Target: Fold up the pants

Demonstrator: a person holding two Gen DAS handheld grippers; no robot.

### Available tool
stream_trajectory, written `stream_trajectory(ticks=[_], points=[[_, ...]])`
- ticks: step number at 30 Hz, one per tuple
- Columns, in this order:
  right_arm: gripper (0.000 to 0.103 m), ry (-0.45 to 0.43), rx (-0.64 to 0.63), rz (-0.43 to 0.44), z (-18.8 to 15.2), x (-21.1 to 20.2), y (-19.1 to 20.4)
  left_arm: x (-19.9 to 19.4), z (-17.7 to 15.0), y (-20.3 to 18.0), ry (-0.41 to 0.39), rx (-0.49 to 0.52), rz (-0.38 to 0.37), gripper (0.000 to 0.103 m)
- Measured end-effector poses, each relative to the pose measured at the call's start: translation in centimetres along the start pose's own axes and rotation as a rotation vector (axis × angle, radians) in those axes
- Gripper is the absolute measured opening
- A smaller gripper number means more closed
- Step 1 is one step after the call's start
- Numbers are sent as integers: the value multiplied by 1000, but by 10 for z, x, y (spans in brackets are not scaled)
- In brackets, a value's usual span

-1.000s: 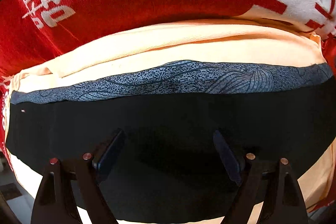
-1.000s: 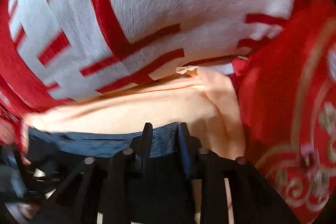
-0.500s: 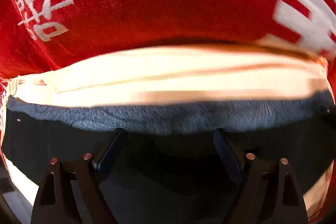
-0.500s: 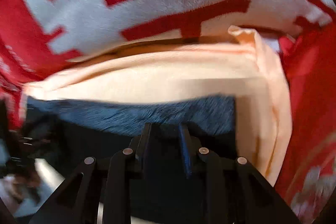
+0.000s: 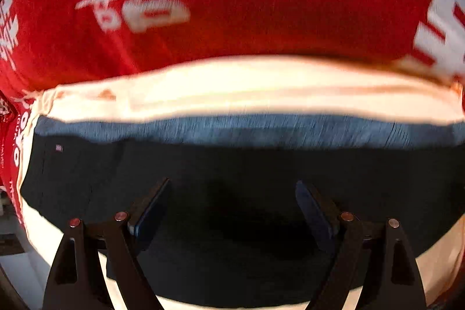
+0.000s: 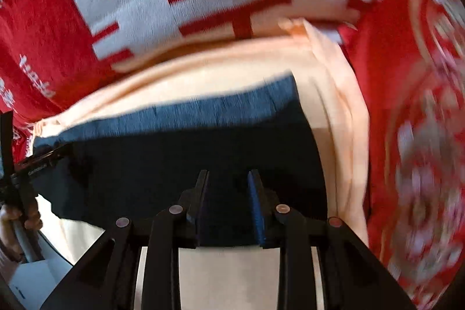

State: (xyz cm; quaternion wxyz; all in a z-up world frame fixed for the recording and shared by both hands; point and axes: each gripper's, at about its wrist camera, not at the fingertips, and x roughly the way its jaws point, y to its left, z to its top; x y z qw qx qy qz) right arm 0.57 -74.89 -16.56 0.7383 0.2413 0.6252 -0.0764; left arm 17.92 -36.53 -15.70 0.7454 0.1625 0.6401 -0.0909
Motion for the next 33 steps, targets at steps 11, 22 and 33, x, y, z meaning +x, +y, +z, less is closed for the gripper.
stream_trajectory(ticks=[11,22,33], points=[[35,-73,55,-13,6,-15,-5,7,-25,45,21,-24,21,92],[36,102,26,366,-96,23,138,1,-56,158,6,-75,48,92],[36,185,104,600,-167,106,326,9,-67,272,-40,-53,110,92]])
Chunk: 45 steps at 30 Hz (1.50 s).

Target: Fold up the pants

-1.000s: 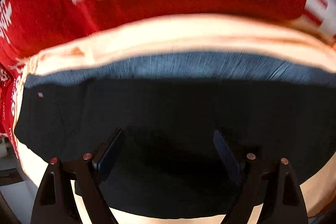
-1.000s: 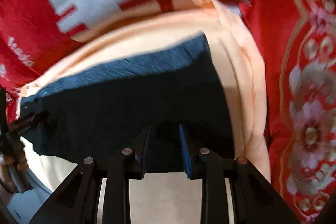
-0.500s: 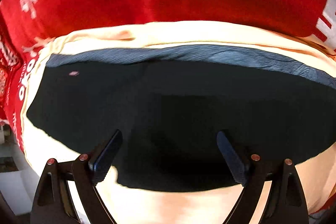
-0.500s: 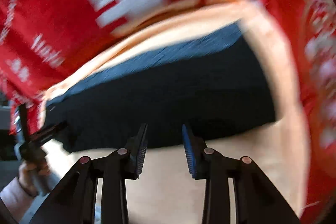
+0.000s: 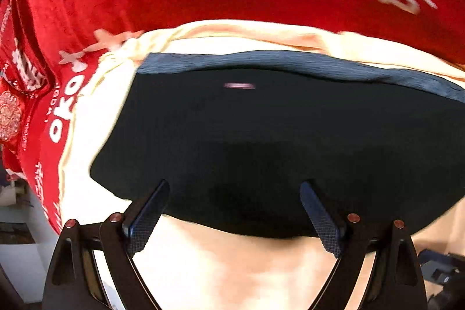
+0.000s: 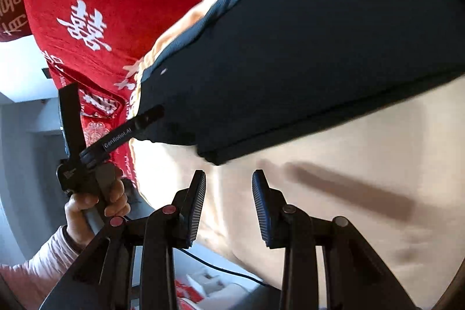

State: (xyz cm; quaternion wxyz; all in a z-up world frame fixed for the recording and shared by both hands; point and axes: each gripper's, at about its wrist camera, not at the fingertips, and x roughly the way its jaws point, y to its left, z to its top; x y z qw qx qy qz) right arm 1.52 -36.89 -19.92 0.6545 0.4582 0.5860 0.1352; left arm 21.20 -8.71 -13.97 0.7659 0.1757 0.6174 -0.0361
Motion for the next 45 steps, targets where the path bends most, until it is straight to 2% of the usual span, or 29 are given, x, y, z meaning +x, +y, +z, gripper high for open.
stream_trajectory(ticks=[4,7,10,15,16,17,18,20,22,25,28,30,32,36,38,41,42,43,45], points=[[36,-40,49,9,-3,33,5,29,6,39,7,-21,18,92],[36,-70,55,13,2,39,7,36,5,55,6,-46,-10,92],[36,-71,56,1,6,48,10,39,3,52,-15,-10,-10,92],[36,-72,145,33,21,63,7,45,5,53,-30,19,-31,93],[33,-68,155,38,24,63,10,45,6,57,-26,20,-48,92],[16,-84,126,21,29,57,20,43,6,58,-25,24,-53,92],[9,-96,86,10,30,49,29,41,6,60,-27,35,-55,92],[9,-115,32,2,25,36,41,42,4,69,-38,60,-38,93],[8,-115,-5,-44,18,34,45,47,0,80,-24,48,-44,93],[7,-60,35,-114,1,53,21,57,-7,95,3,10,-55,97],[7,-44,84,-101,-13,58,6,54,-11,97,-3,13,-35,97],[8,-10,49,-117,-17,53,12,48,-11,94,3,21,-15,97],[9,38,5,-151,-21,43,18,35,-9,92,-2,9,-52,97],[9,-51,-132,-242,-1,3,35,15,3,71,-78,63,-81,97],[9,-91,-190,-293,25,-6,42,23,11,58,-74,85,-81,97],[19,-39,-229,-408,48,14,33,46,14,43,-42,127,-49,97],[20,-29,-231,-402,45,22,20,51,11,43,-32,131,-50,97],[20,-74,-240,-370,40,18,17,53,6,47,-36,118,-69,97],[17,-89,-208,-333,30,9,10,53,-1,55,-28,106,-91,97]])
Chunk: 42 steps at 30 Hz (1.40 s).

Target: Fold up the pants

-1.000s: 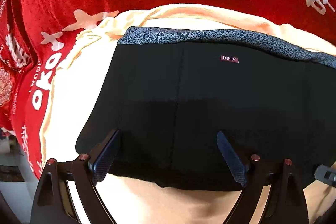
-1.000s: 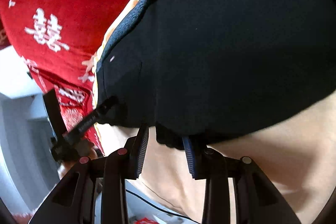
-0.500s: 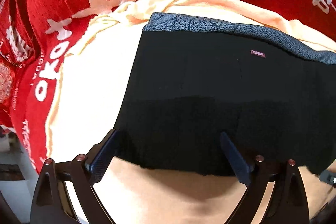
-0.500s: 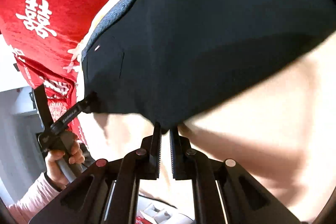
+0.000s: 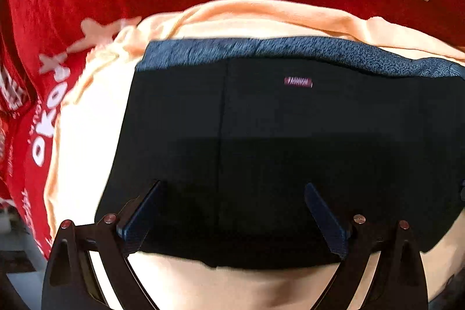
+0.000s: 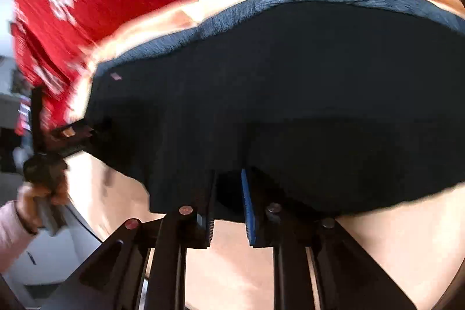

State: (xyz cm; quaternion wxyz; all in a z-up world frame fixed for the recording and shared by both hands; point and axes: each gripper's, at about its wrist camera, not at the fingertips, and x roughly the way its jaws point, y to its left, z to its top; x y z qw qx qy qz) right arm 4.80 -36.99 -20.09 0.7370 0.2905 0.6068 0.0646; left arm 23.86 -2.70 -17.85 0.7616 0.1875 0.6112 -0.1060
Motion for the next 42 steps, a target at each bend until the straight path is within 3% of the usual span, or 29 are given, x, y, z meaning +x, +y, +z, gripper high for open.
stream_trajectory(ticks=[4,9,14,17,19,21,23,26,30,33,37,42], points=[[17,48,78,28,5,-14,-4,-11,9,1,26,2,-6,97],[20,-30,-69,-3,65,-23,28,-25,60,-7,-81,-10,-47,97],[20,27,-107,-13,126,31,54,11,100,-9,-76,-38,22,97],[19,76,-132,-93,135,62,47,36,106,4,-56,-72,42,97],[16,39,-118,-47,138,57,35,43,108,13,-61,-86,76,97],[16,-29,-92,-159,146,39,18,45,110,22,-52,-91,81,97],[20,-59,-22,-212,151,22,-1,45,115,37,-36,-109,81,97],[22,-97,30,-207,141,-16,-24,24,103,34,-46,-115,67,97],[47,-95,36,-230,102,-50,-31,-2,83,14,-62,-42,37,97],[47,-80,100,-215,66,-62,-42,-19,69,-16,-55,7,0,97],[47,-129,264,-167,25,-100,-96,-48,47,-86,-56,93,-68,97],[47,-243,463,-199,4,-143,-167,-65,42,-184,-52,186,-149,97]])
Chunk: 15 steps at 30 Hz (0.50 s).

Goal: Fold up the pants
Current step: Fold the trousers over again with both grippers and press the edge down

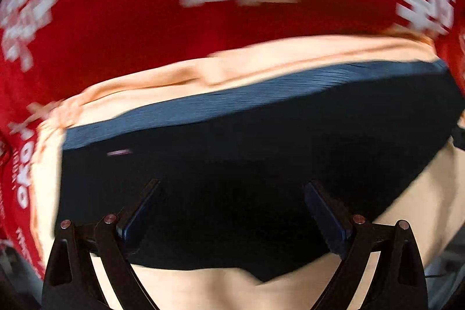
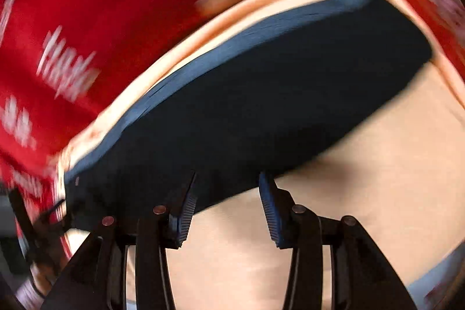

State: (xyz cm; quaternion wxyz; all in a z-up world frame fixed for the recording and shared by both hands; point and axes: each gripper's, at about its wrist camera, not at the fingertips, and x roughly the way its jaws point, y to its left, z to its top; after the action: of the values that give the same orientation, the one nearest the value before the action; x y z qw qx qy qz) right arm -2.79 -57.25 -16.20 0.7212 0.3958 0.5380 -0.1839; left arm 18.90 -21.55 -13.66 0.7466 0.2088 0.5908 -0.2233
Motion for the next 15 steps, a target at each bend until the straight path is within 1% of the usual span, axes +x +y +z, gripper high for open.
stream_trajectory(ticks=[4,6,8,10,11,12,13,14,15], points=[[47,-80,162,-48,29,-19,-72,11,22,-63,-6,11,-37,97],[47,-106,231,-56,41,-19,-96,18,28,-84,-3,19,-25,97],[47,-118,286,-53,53,-19,-119,32,33,-102,29,23,-6,97],[47,-125,347,-23,68,-17,-144,43,33,-111,64,22,6,97],[44,-119,365,5,75,-17,-155,46,32,-114,68,25,19,97],[20,-122,365,23,82,-16,-159,47,32,-116,63,26,32,97],[15,-128,331,23,88,-18,-157,47,32,-117,57,27,38,97],[15,-137,281,19,92,-20,-152,47,32,-118,54,26,42,97],[15,-146,195,-4,97,-22,-143,48,32,-118,54,23,43,98]])
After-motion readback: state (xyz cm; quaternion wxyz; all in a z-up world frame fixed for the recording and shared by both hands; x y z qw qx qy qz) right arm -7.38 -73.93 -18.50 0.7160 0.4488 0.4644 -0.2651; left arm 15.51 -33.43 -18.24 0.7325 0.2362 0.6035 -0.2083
